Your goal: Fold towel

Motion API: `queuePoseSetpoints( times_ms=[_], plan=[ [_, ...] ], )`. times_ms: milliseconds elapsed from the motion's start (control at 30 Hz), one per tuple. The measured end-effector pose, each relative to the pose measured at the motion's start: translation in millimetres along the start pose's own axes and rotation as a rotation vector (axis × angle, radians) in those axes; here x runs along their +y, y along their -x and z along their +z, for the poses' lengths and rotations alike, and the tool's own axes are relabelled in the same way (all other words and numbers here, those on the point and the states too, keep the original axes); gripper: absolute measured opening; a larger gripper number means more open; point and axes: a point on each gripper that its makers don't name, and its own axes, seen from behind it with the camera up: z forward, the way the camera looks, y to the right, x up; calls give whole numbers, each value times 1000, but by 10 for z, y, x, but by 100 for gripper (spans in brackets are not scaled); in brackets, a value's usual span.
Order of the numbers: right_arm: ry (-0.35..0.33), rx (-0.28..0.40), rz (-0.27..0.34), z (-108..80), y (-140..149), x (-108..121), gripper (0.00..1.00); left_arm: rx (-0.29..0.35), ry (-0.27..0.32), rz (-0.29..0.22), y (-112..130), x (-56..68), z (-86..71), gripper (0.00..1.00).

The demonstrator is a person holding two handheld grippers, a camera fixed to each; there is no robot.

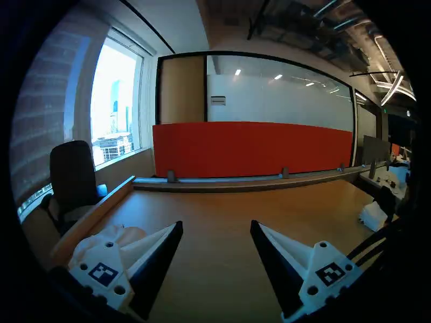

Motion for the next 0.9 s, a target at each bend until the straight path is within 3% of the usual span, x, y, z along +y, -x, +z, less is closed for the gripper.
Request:
queuePoseSetpoints(
  times_ms=[500, 900],
  plan=[
    [-43, 48, 18, 52, -332, -686, 100, 15, 8, -11, -69, -54, 41, 93],
    [-42, 50, 23, 43, -397, -879, 100, 36, -11, -32, -217, -118, 133, 93]
  ],
)
